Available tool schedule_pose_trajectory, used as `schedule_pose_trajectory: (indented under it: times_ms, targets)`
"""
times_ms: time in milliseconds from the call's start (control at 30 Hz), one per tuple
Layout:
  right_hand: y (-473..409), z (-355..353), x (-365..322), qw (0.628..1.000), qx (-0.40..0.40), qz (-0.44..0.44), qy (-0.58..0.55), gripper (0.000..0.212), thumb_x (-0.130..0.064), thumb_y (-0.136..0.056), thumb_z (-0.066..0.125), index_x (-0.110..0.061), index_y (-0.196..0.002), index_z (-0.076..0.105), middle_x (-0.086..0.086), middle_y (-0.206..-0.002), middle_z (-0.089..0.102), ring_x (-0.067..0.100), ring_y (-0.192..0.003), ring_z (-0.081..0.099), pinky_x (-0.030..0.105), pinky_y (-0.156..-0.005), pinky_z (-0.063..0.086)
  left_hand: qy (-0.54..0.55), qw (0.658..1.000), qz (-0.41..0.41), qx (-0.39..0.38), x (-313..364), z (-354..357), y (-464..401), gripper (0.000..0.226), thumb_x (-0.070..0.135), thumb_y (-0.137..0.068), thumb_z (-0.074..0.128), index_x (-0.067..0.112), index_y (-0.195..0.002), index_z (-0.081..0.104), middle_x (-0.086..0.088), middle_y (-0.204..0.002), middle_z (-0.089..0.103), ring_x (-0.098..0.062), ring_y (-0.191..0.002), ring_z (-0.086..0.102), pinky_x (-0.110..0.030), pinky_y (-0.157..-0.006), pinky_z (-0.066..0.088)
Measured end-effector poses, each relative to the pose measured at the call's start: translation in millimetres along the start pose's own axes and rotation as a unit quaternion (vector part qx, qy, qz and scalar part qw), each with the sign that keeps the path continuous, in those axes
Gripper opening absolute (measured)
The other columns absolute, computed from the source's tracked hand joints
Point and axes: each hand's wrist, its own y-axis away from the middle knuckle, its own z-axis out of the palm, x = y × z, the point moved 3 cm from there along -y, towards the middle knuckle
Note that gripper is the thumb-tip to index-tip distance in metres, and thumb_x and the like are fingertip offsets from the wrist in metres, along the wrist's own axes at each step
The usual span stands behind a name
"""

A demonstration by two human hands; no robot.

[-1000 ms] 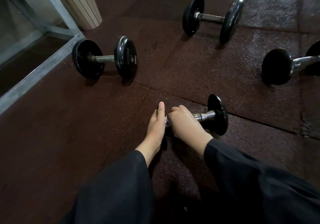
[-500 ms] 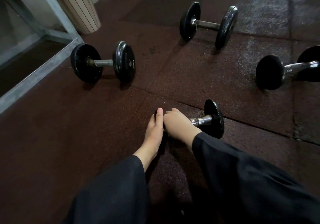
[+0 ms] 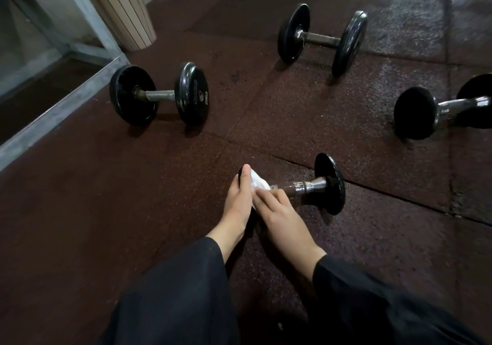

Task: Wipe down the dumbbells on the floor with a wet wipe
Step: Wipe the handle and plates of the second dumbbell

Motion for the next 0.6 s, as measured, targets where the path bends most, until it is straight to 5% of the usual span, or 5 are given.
schedule_pose_trajectory:
  times_ms: [167, 267, 400, 600]
  targets:
    - [14.9, 1.1, 8.7, 0.999, -0.019, -0.021, -0.015, 0.047, -0.008, -0.076, 0.039, 0.004, -0.119, 0.055, 0.009, -0.121, 0.044, 0.017, -0.094, 0.043, 0.02, -0.057, 0.055, -0.001, 1.0, -0.001, 0.001, 1.9, -0.1, 1.7, 0.053, 0.05, -0.095, 0.035, 0.018, -0.137, 0.046, -0.001, -0.142, 0.047, -0.015, -0.131, 0.043, -0.025, -0.107, 0.031]
    - [13.8, -1.7, 9.3, 0.999, 0.011, -0.038, 0.006, 0.045, -0.007, -0.076, 0.04, 0.005, -0.115, 0.061, 0.009, -0.119, 0.042, 0.018, -0.094, 0.044, 0.019, -0.061, 0.053, 0.003, 1.0, -0.002, 0.0, 1.4, -0.2, -0.6, 0.054, 0.052, -0.094, 0.035, 0.019, -0.135, 0.048, -0.001, -0.14, 0.049, -0.016, -0.13, 0.044, -0.029, -0.111, 0.032]
    - [11.8, 0.0, 2.4, 0.997, 0.037, -0.04, 0.045, 0.044, -0.006, -0.076, 0.04, 0.007, -0.111, 0.064, 0.013, -0.116, 0.053, 0.02, -0.098, 0.044, 0.023, -0.074, 0.055, 0.005, 1.0, -0.005, 0.0, 0.5, 0.7, -1.3, 0.055, 0.055, -0.093, 0.037, 0.019, -0.133, 0.05, -0.002, -0.135, 0.053, -0.017, -0.125, 0.049, -0.036, -0.111, 0.035]
    - [6.1, -8.0, 16.3, 0.996, 0.05, 0.057, 0.056, 0.043, -0.009, -0.077, 0.038, 0.004, -0.108, 0.064, 0.013, -0.1, 0.065, 0.022, -0.091, 0.043, 0.032, -0.064, 0.058, -0.011, 1.0, 0.009, 0.008, 1.2, -0.6, 0.1, 0.056, 0.05, -0.095, 0.035, 0.017, -0.139, 0.043, -0.001, -0.145, 0.044, -0.016, -0.134, 0.04, -0.027, -0.113, 0.028]
